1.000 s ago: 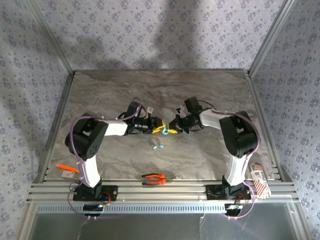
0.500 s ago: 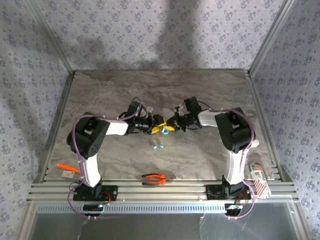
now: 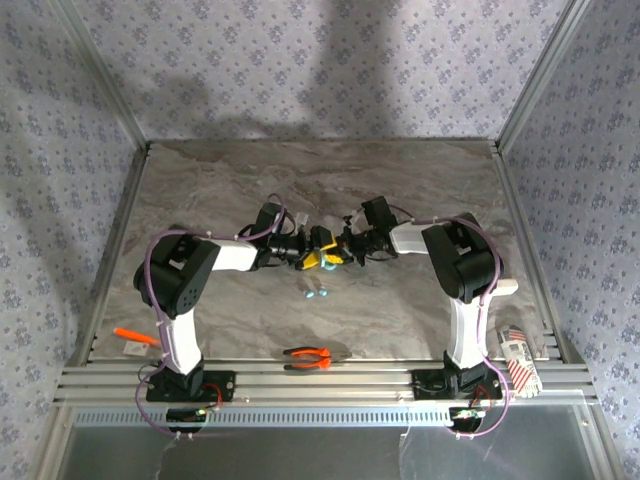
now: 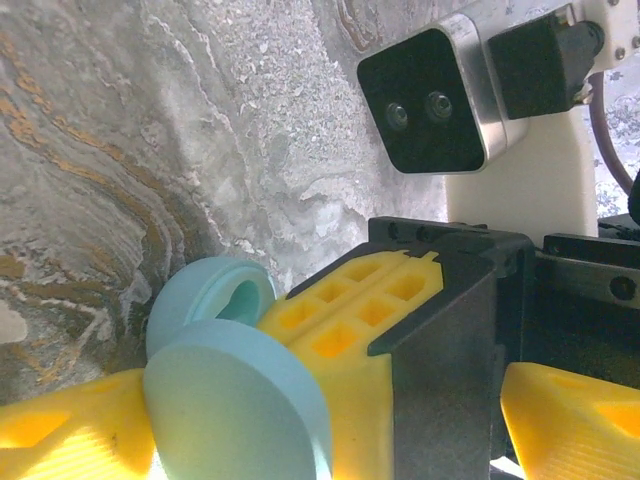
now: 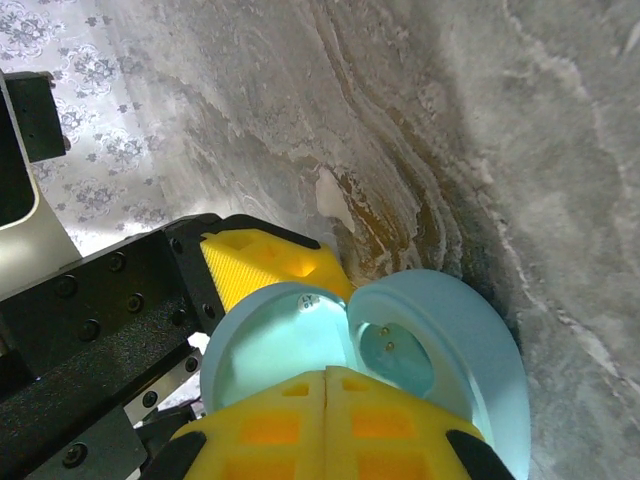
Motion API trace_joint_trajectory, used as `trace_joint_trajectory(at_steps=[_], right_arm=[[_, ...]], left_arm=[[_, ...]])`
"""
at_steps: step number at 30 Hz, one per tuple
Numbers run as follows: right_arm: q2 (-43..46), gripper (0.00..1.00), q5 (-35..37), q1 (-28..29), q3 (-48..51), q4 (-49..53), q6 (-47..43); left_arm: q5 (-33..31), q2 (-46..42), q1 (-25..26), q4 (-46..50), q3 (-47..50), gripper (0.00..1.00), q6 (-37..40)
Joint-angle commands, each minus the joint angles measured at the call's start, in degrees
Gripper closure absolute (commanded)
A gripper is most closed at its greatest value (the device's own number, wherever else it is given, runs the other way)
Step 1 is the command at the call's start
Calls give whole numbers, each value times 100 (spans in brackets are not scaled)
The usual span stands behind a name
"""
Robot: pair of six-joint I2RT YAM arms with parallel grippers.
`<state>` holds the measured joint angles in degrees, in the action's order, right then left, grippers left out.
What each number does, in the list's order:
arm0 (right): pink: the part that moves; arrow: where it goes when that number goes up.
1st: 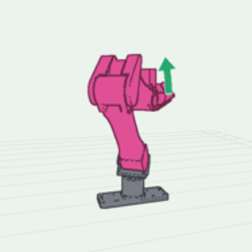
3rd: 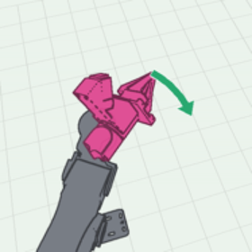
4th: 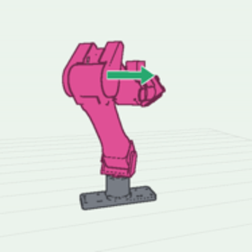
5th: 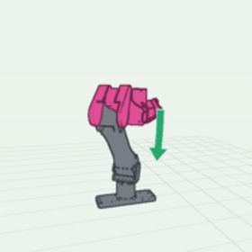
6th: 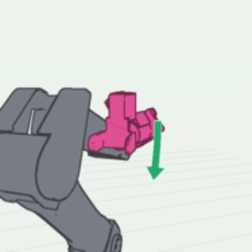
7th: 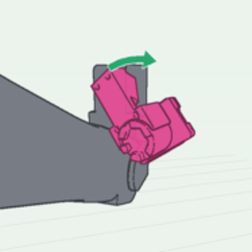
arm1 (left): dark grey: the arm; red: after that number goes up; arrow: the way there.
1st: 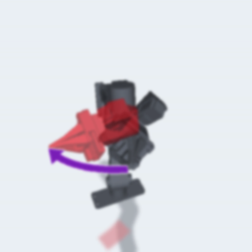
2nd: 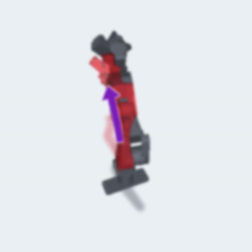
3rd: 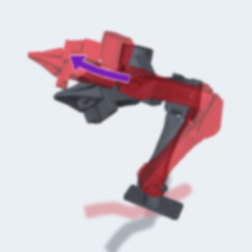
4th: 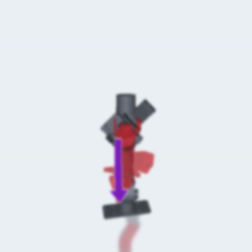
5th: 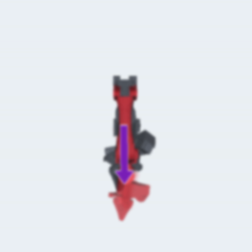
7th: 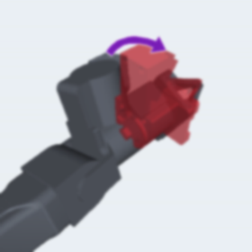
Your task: Insert the wireless bluetooth earbuds into the charging case
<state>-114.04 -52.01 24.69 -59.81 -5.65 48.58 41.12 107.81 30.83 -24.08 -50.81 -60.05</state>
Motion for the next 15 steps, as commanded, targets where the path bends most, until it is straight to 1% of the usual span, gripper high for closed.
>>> trace_joint_trajectory(at_steps=[1,4,7,12,15], right_arm=[[130,100,294,-32,-88,483,-226],[243,100,392,-95,-83,679,-371],[257,100,324,-122,-110,734,-423],[183,100,124,-77,-214,774,-483],[205,100,125,9,-259,787,-520]], left_arm=[[21,-169,-76,-121,125,9,92],[10,-274,-139,-62,189,4,125],[-24,-403,-207,23,244,0,168],[-95,-632,-291,179,350,0,244],[-144,-792,-301,270,400,0,282]])
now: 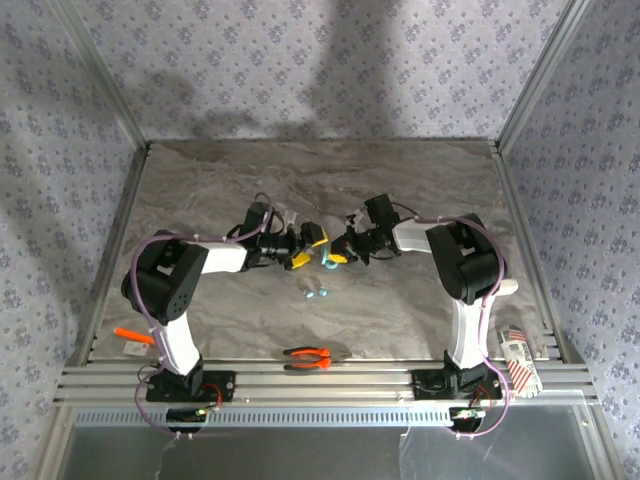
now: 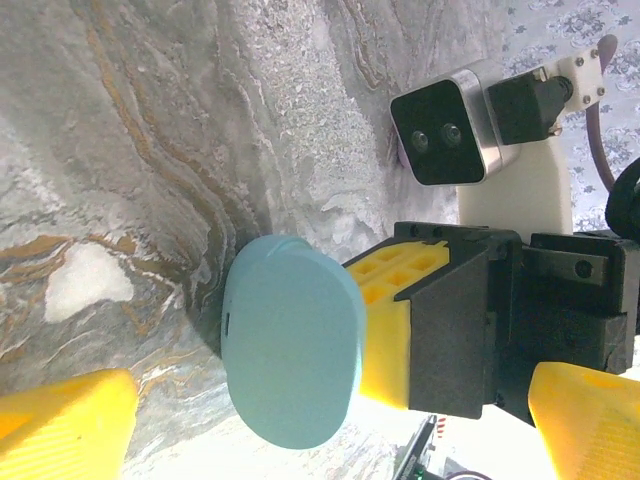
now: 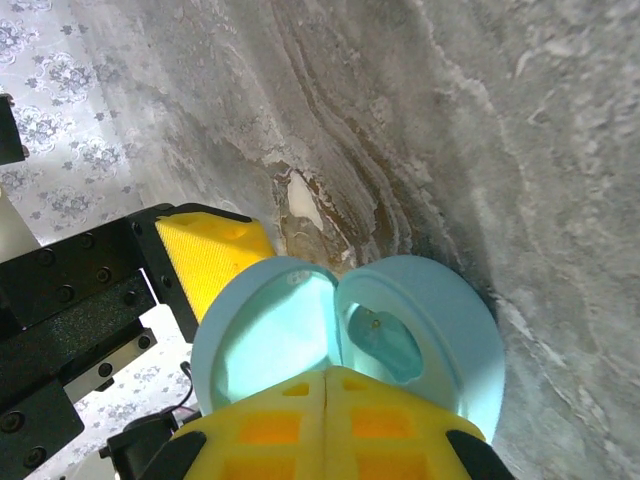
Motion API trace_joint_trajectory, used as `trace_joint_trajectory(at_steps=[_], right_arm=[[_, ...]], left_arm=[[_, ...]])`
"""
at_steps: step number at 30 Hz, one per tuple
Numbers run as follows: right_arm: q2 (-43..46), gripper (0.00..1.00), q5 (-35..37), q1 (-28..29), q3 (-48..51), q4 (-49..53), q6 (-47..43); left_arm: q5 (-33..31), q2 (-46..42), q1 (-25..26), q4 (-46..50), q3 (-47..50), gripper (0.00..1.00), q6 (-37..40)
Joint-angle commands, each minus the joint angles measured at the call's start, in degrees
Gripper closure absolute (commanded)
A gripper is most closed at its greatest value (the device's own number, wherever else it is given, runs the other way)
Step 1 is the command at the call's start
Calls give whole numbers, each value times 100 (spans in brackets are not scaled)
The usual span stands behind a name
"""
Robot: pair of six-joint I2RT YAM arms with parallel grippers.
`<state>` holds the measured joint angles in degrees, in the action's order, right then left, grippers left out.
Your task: Insert the wireless bluetooth earbuds into the charging case
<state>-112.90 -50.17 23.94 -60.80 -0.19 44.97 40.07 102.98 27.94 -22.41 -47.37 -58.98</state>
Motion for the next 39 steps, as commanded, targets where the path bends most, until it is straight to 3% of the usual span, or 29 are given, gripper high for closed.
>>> trace_joint_trajectory(at_steps=[1,9,14,19,24,31,39], right_arm=[[93,100,-71,110,-189,245,-162],[58,100,-10,214,-370,401,-241],[304,100,385,34,-479,993,-585],[451,93,756,-310,-938,1756,-1148],[5,90,864,-553,-1633,2254,-1483],[-944,83,1011,-413,-2729,3046,-1967],[-1269,82,1478,-120,-2905,3433,-2250]], left_arm=[[-67,-375,-9,142,70,0,193],[-218,-741,-13,542,123,0,396],[-394,-1113,-14,827,243,0,500],[-846,-1811,4,1494,487,0,742],[-1364,-2520,75,2047,843,0,849],[-1676,-3076,184,2385,1230,0,834],[-1734,-3171,179,2470,1354,0,835]])
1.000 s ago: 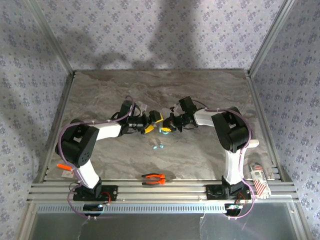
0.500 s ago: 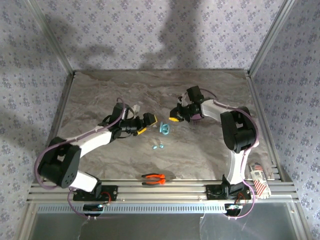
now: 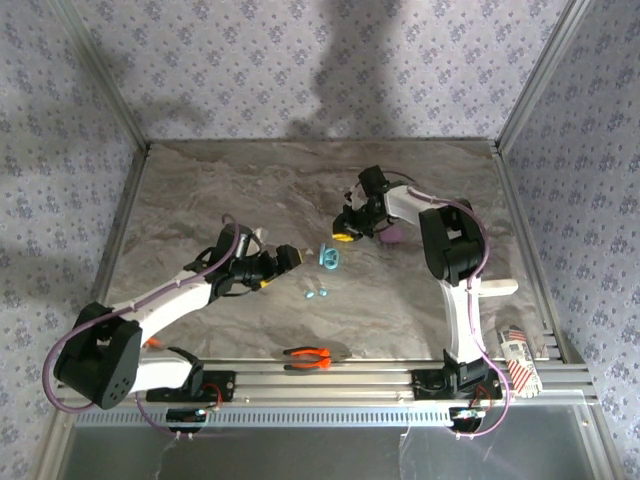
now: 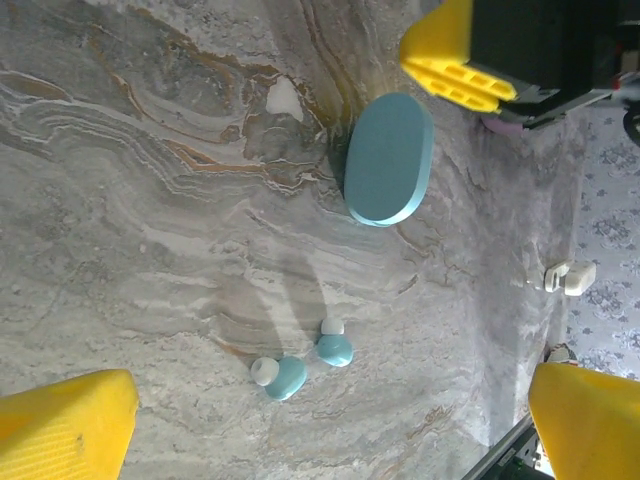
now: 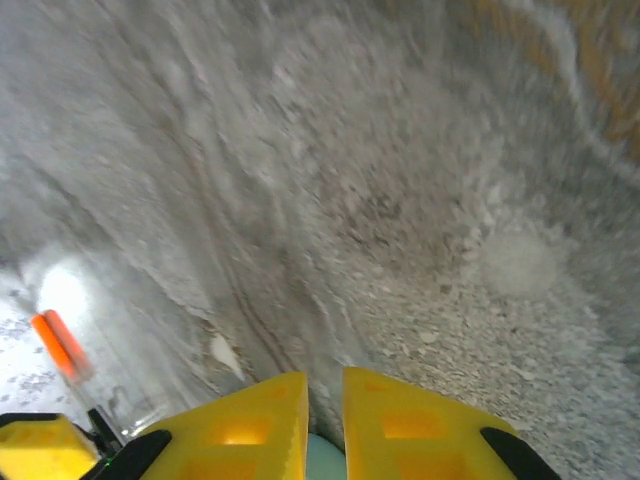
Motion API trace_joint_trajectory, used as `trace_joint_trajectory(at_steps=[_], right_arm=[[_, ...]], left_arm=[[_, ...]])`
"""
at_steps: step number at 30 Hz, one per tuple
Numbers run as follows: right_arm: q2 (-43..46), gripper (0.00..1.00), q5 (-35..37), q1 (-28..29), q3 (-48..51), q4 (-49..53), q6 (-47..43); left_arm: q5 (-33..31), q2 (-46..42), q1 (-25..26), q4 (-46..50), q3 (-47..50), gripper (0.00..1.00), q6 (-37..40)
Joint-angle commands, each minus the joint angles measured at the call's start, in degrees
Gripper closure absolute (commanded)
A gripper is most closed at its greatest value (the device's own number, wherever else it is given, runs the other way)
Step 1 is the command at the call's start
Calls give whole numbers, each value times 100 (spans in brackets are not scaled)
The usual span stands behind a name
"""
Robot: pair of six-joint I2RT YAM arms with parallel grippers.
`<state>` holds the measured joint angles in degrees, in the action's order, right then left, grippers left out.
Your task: Insert the wireless bluetooth earbuds into the charging case
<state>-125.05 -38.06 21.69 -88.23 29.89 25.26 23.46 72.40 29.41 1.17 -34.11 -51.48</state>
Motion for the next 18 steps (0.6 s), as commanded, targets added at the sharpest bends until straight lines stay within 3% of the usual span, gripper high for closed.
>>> trace_joint_trajectory(at_steps=[1,9,18], right_arm=[[-48,82,325,138,-148,544,-313],[297,88,859,335,363,694,-390],[731,88,766,445,953,483,-304]], left_arm=[[-74,-104,38,120,27,0,89],[-74,-38,34,70,26,0,90],[-61,2,53,15,40,0,87]])
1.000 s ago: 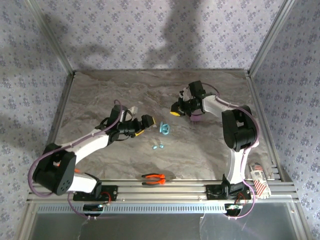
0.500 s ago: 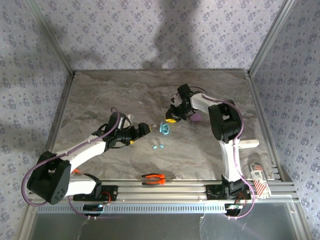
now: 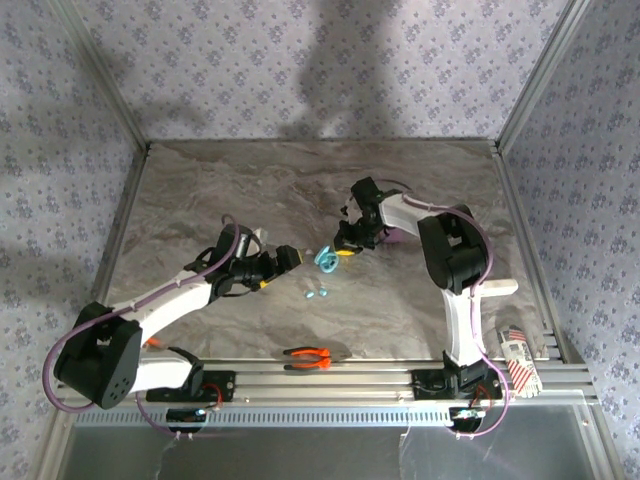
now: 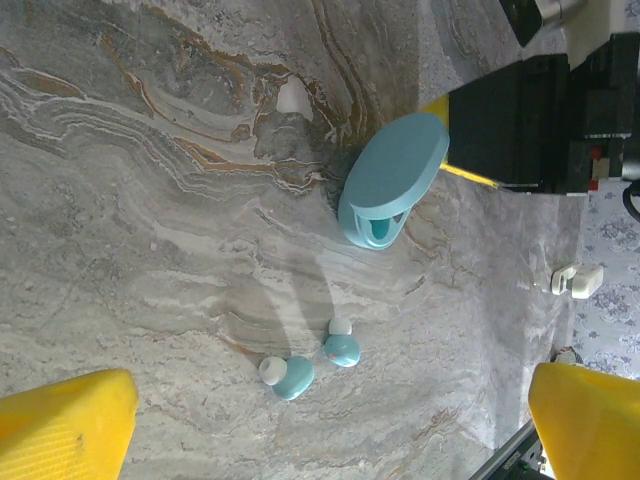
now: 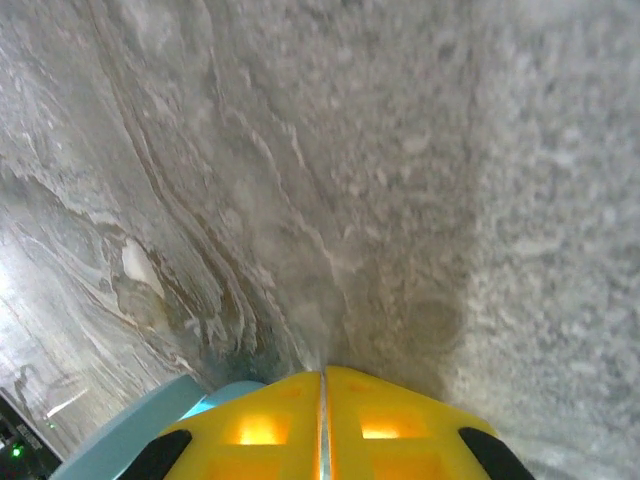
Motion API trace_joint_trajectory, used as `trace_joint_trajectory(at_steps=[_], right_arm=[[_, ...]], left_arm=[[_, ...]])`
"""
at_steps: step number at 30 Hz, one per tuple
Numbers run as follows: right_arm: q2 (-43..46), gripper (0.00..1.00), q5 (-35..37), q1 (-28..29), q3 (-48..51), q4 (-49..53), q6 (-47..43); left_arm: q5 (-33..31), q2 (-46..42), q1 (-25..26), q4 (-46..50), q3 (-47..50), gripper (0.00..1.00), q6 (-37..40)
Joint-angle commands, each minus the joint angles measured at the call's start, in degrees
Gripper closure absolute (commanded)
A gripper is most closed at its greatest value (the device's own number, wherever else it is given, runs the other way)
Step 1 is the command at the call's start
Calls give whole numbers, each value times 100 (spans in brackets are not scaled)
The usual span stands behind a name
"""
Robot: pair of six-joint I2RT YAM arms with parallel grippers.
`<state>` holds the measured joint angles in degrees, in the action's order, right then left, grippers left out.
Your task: Insert the wireless bluetooth earbuds into the charging case
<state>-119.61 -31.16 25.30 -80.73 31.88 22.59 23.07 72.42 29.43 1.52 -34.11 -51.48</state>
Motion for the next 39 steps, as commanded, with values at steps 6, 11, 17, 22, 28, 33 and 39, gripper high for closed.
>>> trace_joint_trajectory(at_steps=[6,11,17,22,28,33,39], right_arm=[[482,88,404,91,441,114,40],[1001,86,793,117,834,-18,113],[1784,70,1415,587,1548,-244,-44],[2110,59,2248,1379,1847,-290,-308],[1941,52,3308,2252,1715,-154,-451],[1531,48,3884,2594,1385,121,-507],[1279,47,4126,2791,1069,231,-527]], left_arm=[[-33,-17,71,-14,54,0,85],[-124,-159,89,104,157,0,85],[-324,-452,89,303,392,0,91],[-543,-697,59,570,566,0,143],[-554,-898,-123,615,745,0,152],[-515,-863,-173,620,705,0,191],[-489,-823,-183,578,671,0,213]])
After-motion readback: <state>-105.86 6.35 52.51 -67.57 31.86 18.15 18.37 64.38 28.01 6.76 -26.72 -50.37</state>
